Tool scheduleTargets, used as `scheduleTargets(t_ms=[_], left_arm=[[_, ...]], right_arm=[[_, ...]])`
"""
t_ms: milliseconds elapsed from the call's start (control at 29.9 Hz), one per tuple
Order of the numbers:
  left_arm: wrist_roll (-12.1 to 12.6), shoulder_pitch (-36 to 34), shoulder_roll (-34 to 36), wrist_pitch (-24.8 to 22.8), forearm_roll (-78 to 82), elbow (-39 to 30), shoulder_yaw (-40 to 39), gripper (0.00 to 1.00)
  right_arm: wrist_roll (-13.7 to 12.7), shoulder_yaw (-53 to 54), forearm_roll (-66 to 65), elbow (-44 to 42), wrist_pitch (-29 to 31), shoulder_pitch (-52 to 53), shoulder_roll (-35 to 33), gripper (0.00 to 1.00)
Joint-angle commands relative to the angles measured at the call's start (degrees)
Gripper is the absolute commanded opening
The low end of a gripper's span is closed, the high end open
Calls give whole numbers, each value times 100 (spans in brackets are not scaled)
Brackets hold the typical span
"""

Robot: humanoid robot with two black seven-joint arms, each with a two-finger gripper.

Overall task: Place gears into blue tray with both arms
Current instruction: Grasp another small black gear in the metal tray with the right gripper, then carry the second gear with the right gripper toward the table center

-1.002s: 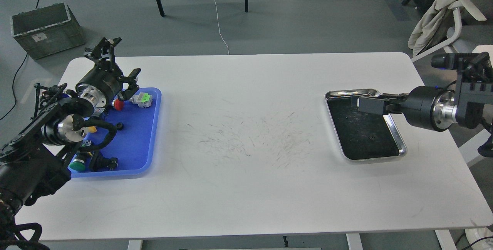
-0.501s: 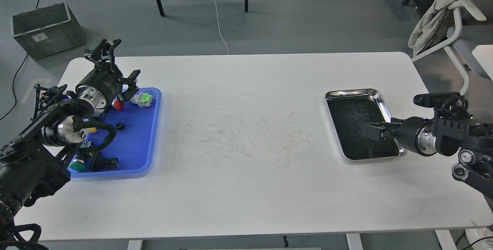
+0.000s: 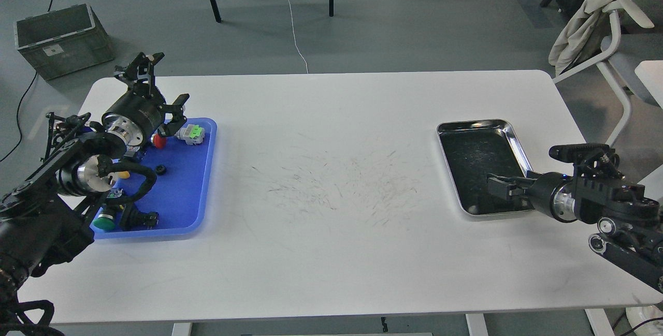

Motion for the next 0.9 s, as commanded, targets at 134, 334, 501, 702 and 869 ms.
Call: scheduleTargets(t_ms=[134,334,501,702,869], left_arm=[[-1,8,-13,-7,0,-3,0,98],[-1,8,-13,-7,0,6,0,98],[-71,25,-4,-7,0,6,0,98],[-80,25,13,-7,0,6,0,98],[-71,25,13,-7,0,6,0,98]], right_arm=[[95,-64,-1,-74,-54,0,37,84],[121,-195,-1,-74,-54,9,37,73],[200,-213,-1,-83,-54,18,20,54],[218,-213,-1,-83,-46,44,20,25],[236,-222,-1,-83,-37,71,2,2]])
